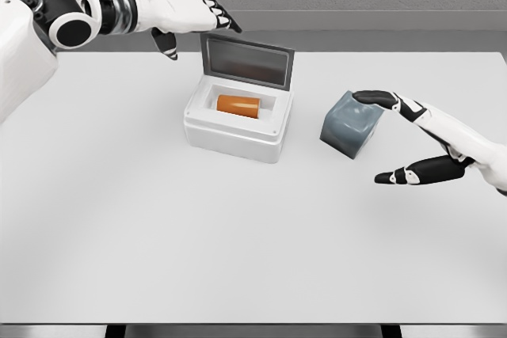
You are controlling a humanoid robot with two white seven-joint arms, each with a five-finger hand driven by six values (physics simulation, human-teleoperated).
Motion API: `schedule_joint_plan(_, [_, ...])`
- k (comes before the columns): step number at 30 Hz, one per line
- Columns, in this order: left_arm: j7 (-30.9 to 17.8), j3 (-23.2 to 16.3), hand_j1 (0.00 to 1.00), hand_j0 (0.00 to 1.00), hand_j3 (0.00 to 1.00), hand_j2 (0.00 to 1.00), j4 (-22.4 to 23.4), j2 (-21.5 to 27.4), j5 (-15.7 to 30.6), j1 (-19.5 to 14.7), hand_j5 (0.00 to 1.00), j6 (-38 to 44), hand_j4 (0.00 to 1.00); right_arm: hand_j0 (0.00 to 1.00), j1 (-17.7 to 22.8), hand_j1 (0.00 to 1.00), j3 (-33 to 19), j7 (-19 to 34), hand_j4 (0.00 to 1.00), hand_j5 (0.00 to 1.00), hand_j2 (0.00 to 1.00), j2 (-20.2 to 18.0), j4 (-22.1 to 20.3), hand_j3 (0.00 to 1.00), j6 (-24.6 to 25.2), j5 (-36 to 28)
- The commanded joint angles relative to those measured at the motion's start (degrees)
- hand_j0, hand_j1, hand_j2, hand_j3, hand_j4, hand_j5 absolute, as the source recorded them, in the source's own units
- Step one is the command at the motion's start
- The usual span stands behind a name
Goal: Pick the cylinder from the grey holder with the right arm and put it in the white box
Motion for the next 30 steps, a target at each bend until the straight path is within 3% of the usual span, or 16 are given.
schedule_joint_plan(1, [0.0, -0.7, 1.00, 1.00, 1.00, 1.00, 0.0, 0.0, 0.1, 0.0, 1.00, 0.0, 1.00, 1.00, 0.0, 1.00, 0.0, 0.0, 1.00, 1.00, 1.00, -0.1, 0.0, 1.00, 0.1, -0.5])
schedule_joint_plan(23, [0.0, -1.4, 1.00, 1.00, 1.00, 1.00, -3.4, 1.5, -0.1, 0.4, 1.00, -3.6, 1.00, 1.00, 0.2, 1.00, 0.0, 0.0, 1.00, 1.00, 1.00, 0.0, -0.1, 1.00, 0.1, -0.5])
schedule_joint_plan(24, [0.0, -0.9, 1.00, 1.00, 1.00, 1.00, -6.0, 5.3, 0.5, 0.6, 1.00, -4.1, 1.00, 1.00, 0.1, 1.00, 0.0, 0.0, 1.00, 1.00, 1.00, 0.0, 0.0, 1.00, 0.1, -0.5])
schedule_joint_plan(30, [0.0, 2.4, 1.00, 1.00, 1.00, 1.00, -5.5, 8.5, 3.0, 0.5, 1.00, -3.9, 1.00, 1.00, 0.2, 1.00, 0.0, 0.0, 1.00, 1.00, 1.00, 0.0, 0.0, 1.00, 0.1, -0.5])
